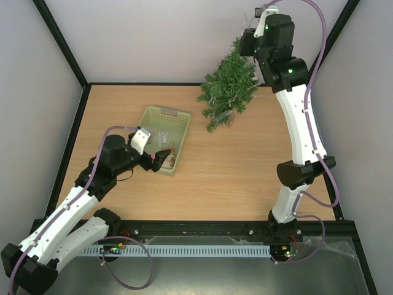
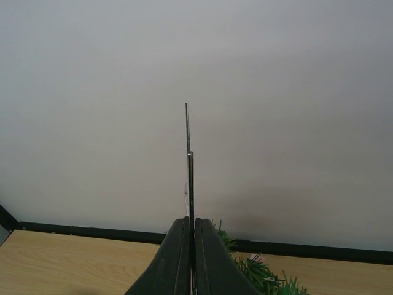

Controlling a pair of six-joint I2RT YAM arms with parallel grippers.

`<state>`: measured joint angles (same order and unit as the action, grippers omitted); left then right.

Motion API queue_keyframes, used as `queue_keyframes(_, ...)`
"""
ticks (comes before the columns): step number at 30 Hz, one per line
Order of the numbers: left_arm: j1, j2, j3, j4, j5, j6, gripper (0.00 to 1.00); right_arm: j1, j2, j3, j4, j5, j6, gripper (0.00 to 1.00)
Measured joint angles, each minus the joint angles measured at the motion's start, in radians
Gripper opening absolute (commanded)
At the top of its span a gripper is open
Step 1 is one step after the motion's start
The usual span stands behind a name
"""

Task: Decorate the small christmas tree
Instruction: Place the decoration item on the Christmas tree.

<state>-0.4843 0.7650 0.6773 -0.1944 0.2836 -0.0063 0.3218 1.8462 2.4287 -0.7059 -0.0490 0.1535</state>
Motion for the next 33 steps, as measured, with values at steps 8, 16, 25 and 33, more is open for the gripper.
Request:
queue_keyframes(8, 0.000, 0.025, 0.026, -0.010, -0.048, -0.024, 0.99, 0.000, -0.006, 0.014, -0.008, 0.022, -0.001, 0.02)
queue_keyframes(16, 0.015, 0.204, 0.314, 0.015, 0.016, -0.088, 0.93, 0.000, -0.137, -0.046, -0.033, -0.027, 0.002, 0.02)
queue_keyframes(25, 0.027, 0.439, 0.509, 0.114, 0.064, -0.131, 0.66, 0.000, -0.466, -0.441, 0.008, -0.118, 0.043, 0.02)
queue_keyframes(33, 0.029, 0.709, 0.484, 0.194, 0.082, -0.152, 0.53, 0.000, -0.668, -0.824, 0.102, -0.135, 0.105, 0.02)
